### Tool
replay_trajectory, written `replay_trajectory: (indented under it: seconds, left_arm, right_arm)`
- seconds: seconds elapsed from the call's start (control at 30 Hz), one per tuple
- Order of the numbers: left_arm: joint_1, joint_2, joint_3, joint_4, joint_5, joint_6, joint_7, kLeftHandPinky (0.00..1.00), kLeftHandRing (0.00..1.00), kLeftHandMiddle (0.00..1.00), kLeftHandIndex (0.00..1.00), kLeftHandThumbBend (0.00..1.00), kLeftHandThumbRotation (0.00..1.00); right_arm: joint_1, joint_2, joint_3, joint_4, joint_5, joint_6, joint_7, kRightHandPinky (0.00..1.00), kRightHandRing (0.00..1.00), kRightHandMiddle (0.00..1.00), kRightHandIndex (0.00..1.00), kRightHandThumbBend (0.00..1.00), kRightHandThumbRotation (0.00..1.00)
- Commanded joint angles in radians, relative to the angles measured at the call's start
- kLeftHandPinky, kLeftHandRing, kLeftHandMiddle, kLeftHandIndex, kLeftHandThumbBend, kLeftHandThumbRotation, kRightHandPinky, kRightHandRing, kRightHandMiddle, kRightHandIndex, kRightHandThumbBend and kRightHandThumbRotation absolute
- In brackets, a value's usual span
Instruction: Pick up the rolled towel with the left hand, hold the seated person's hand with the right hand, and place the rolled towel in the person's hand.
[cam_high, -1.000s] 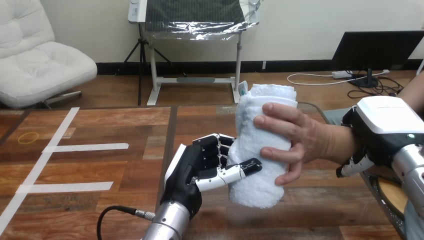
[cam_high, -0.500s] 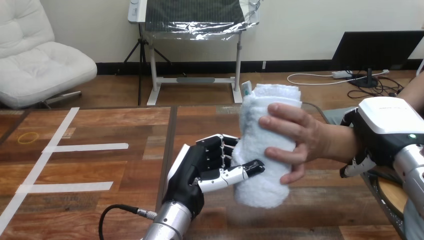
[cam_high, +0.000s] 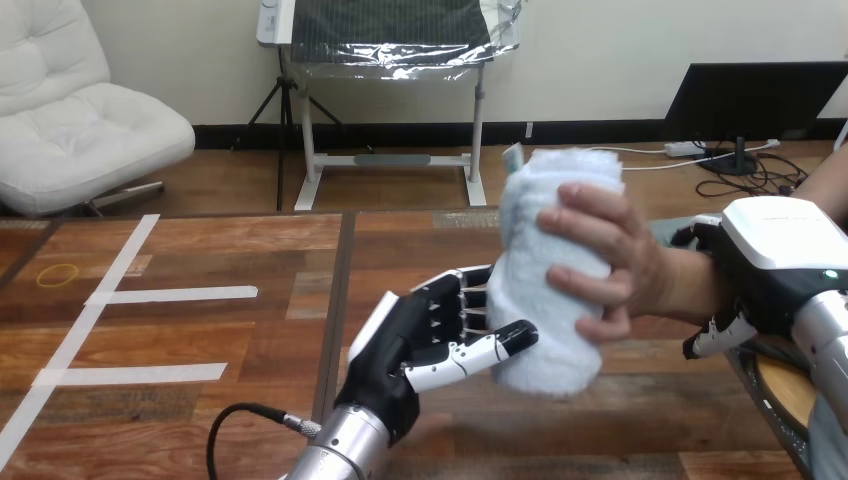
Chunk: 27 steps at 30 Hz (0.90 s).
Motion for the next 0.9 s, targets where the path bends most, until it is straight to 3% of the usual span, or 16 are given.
replay_trajectory:
  seconds: [0.0, 0.37, 0.87]
  left_arm:
    - [-0.075, -0.003, -0.032, -0.042, 0.019, -0.019, -0.029, 0.93, 0.97, 0.98, 0.99, 0.82, 0.42]
    - [-0.066, 0.005, -0.030, -0.059, 0.045, -0.024, -0.024, 1.00, 1.00, 1.00, 1.00, 0.88, 0.45]
    - [-0.026, -0.002, -0.012, -0.096, 0.032, -0.026, -0.010, 1.00, 1.00, 1.00, 1.00, 0.87, 0.44]
  right_arm:
    - [0.001, -0.012, -0.013, -0.067, -0.005, 0.004, 0.027, 0.94, 0.98, 0.95, 0.91, 0.85, 0.08]
    - [0.028, -0.002, -0.040, -0.155, -0.004, 0.051, 0.098, 1.00, 1.00, 0.98, 0.93, 0.84, 0.10]
    - [0.087, 0.011, -0.082, -0.296, 0.001, 0.110, 0.146, 1.00, 1.00, 0.99, 0.93, 0.85, 0.07]
